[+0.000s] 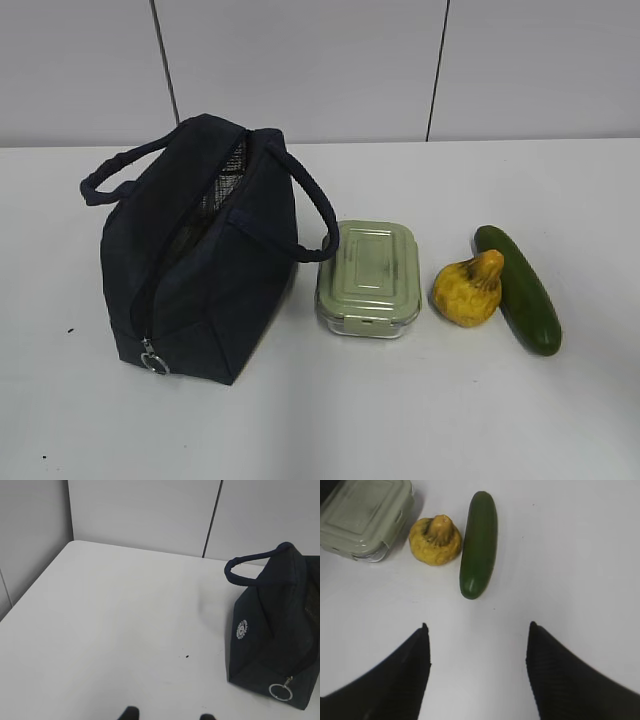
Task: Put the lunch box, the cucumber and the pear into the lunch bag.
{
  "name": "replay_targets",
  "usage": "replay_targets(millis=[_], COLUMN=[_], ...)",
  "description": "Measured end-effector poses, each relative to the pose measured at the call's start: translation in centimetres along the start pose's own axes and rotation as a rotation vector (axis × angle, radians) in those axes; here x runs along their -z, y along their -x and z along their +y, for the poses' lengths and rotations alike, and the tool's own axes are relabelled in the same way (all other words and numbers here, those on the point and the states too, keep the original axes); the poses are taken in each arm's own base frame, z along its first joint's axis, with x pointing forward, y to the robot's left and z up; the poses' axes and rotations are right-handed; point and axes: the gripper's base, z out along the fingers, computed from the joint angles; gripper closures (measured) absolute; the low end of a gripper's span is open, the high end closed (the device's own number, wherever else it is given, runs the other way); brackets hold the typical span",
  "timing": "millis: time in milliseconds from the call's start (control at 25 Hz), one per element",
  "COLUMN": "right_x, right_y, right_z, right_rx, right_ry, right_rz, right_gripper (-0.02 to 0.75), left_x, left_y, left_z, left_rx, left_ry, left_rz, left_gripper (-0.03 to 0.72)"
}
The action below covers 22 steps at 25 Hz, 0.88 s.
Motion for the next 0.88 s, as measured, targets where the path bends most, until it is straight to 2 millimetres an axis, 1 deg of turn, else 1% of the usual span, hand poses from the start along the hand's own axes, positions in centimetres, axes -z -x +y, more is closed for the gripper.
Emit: replay_targets(millis=[40, 200, 280, 360, 400, 480, 560, 640, 880], right_x=[-1.1, -8.1, -12.2, -15.1, -16.9, -18.8, -20.3, -21.0, -21.3], right_y=[1.3, 5.9, 6.9, 7.1, 6.8, 6.5, 6.1, 5.9, 6.3], right_z=[0.0, 0.2, 0.4, 0.6, 0.7, 0.8, 0.9, 0.6, -0.8], right_rx=[0.002, 0.008, 0.009, 0.009, 0.01, 0.012, 0.016, 0.013, -0.015], right_ry=[0.002, 0.015, 0.022, 0.027, 0.03, 0.032, 0.032, 0.027, 0.009], right_rz=[0.029, 0.211, 0.321, 0.396, 0.442, 0.49, 0.531, 0.546, 0.522], right_gripper=[0.262, 0.262, 0.262, 0.262, 0.262, 0.262, 0.262, 0.262, 0.262], left_x=[0.0, 0.0, 0.0, 0.0, 0.0, 0.0, 0.0, 0.0, 0.0], left_y=[0.0, 0.0, 0.0, 0.0, 0.0, 0.0, 0.0, 0.0, 0.0], left_z=[0.0, 0.0, 0.0, 0.0, 0.0, 0.0, 0.0, 0.0, 0.0], left_rx=[0.0, 0.0, 0.0, 0.0, 0.0, 0.0, 0.0, 0.0, 0.0], left_ry=[0.0, 0.0, 0.0, 0.0, 0.0, 0.0, 0.0, 0.0, 0.0], left_rz=[0.0, 0.0, 0.0, 0.0, 0.0, 0.0, 0.0, 0.0, 0.0], left_gripper=[0.452, 0.452, 0.452, 0.452, 0.452, 0.452, 0.452, 0.452, 0.452])
